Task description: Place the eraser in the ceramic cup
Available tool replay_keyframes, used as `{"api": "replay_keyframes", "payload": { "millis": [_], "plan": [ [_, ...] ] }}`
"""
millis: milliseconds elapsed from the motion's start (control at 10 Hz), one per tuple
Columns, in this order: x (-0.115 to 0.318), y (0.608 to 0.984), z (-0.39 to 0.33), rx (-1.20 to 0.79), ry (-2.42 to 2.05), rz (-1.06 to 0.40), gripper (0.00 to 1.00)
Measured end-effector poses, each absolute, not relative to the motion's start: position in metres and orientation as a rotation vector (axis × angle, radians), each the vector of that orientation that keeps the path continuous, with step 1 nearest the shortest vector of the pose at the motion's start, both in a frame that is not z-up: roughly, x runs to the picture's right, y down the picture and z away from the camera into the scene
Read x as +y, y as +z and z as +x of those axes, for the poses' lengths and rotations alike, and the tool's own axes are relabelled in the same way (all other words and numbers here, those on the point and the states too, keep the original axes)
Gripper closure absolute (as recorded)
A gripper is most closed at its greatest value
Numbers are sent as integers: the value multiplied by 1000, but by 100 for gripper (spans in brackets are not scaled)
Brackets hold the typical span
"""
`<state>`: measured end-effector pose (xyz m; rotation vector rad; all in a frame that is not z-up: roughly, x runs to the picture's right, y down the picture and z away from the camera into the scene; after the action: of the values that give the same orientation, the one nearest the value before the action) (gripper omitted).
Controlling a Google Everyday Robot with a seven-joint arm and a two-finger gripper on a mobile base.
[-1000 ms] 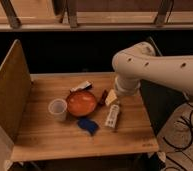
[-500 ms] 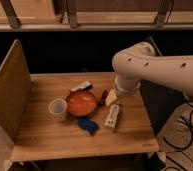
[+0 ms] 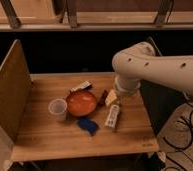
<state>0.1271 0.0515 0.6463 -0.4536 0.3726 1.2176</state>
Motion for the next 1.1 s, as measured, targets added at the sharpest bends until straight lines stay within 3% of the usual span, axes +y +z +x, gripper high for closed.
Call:
{"api": "replay_keyframes", "payload": {
  "millis": [500,1100],
  "plan": [
    [39,666,145,390,1474,-376,20],
    [19,695,199,501,1999,-102,20]
  ]
}}
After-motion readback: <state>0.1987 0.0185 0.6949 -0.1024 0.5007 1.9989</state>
